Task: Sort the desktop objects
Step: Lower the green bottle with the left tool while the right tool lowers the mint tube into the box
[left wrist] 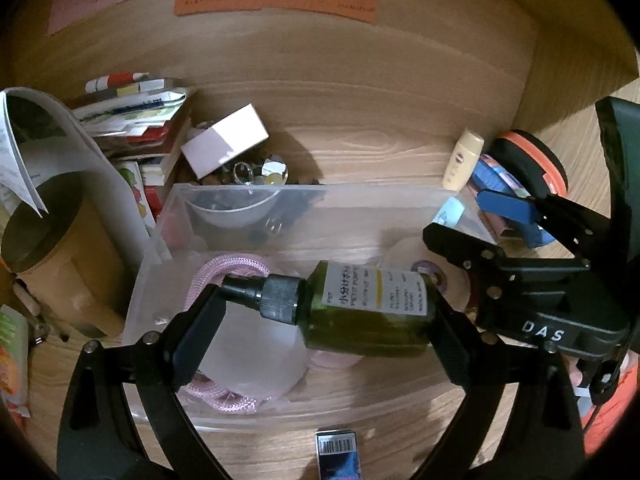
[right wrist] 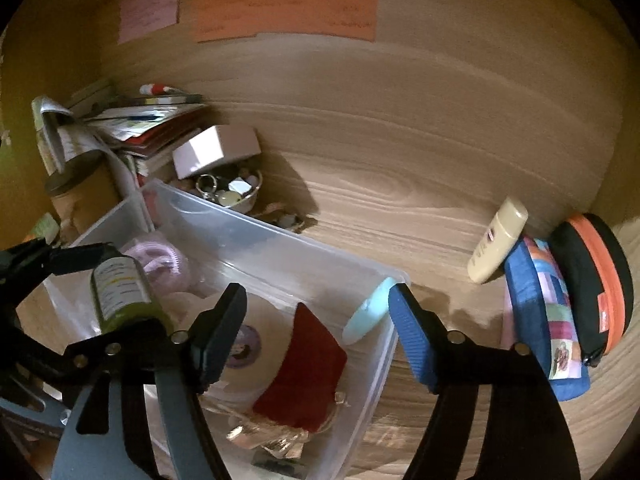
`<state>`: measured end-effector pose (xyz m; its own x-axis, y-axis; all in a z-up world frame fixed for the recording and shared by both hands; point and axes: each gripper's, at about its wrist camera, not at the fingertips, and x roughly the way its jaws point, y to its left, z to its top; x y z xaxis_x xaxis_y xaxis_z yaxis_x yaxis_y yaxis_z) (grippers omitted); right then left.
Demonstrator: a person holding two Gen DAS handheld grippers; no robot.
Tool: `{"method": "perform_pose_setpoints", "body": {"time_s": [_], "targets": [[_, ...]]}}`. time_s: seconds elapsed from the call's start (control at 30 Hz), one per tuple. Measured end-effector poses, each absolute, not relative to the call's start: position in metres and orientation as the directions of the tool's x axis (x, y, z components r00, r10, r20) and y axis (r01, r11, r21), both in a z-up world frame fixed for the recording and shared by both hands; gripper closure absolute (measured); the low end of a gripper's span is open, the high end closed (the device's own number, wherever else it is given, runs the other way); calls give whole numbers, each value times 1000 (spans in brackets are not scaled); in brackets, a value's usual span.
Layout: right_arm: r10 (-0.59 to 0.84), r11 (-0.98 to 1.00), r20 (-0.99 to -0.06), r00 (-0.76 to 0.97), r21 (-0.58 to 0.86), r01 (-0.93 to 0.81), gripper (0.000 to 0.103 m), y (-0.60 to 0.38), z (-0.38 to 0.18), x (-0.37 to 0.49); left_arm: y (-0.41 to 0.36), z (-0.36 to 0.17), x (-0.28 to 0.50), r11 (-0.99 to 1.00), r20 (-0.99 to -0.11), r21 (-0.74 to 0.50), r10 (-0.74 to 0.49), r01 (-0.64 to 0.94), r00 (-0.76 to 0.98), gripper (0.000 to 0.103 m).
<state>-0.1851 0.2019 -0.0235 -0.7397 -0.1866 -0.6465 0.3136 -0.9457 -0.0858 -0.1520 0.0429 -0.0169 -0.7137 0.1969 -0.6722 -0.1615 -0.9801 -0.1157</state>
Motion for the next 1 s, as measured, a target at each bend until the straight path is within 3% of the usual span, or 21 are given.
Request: {"method": "perform_pose_setpoints", "body": {"time_s": [0.37,0.47,1.0], "targets": [[-220,-942,-641,-736,-55,330,31,203,-13,-172,37,5,-132,-982,-610,-105,190,-160,-769,2],[-232,-939,-630,-741,-53,339,23,203,-5,-164,36,9,-125,-983,-600,-92,183,-160,-779,1],[-226,-922,-618,-753,-114,370,22,202,5,-110,28,11,-88,-991,-605,-41,128,-130,-786,1]]}}
